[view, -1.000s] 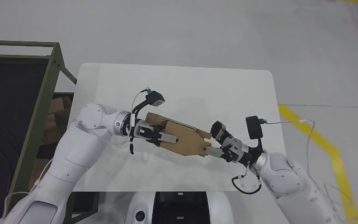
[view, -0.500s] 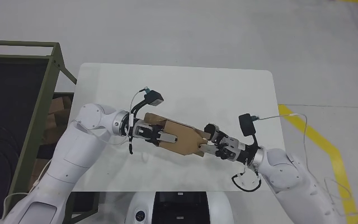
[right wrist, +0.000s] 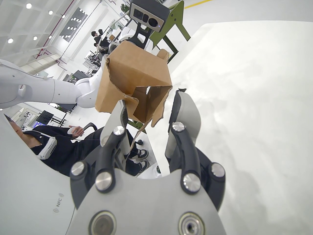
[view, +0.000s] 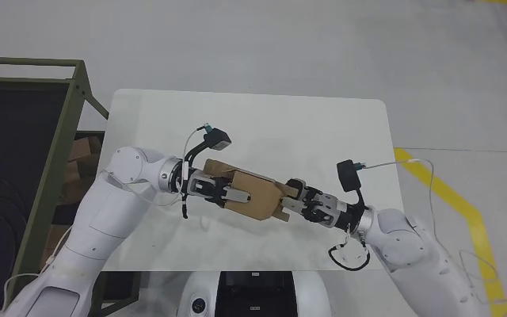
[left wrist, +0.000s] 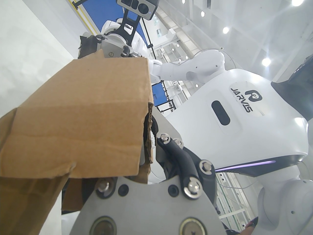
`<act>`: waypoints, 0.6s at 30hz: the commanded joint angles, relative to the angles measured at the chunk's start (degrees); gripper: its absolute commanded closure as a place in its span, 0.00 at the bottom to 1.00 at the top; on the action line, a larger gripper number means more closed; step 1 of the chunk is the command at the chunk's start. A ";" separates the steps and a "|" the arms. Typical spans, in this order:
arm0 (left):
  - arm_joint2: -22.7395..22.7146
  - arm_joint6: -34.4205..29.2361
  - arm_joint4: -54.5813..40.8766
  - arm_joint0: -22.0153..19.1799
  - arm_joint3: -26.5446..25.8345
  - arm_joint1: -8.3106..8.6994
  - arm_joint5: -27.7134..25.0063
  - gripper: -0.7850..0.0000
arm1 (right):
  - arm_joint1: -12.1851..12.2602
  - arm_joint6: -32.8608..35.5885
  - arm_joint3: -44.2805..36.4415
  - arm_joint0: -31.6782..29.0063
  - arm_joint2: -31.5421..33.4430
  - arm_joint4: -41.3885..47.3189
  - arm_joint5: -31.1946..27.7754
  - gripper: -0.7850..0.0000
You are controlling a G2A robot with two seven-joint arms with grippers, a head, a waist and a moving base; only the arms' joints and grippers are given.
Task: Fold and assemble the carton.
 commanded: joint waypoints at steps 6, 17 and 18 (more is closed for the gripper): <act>0.10 0.00 -0.05 -0.15 0.18 0.00 0.01 1.00 | 0.05 0.94 0.31 0.08 0.13 1.23 -1.57 0.57; 0.26 -0.09 0.09 -0.31 0.18 0.02 0.09 1.00 | -0.09 1.24 -0.01 0.51 -0.42 0.78 -0.97 0.72; 0.26 -0.09 0.09 -0.31 0.18 0.03 0.09 1.00 | -0.10 1.21 -0.05 0.52 -0.45 0.74 -0.92 0.73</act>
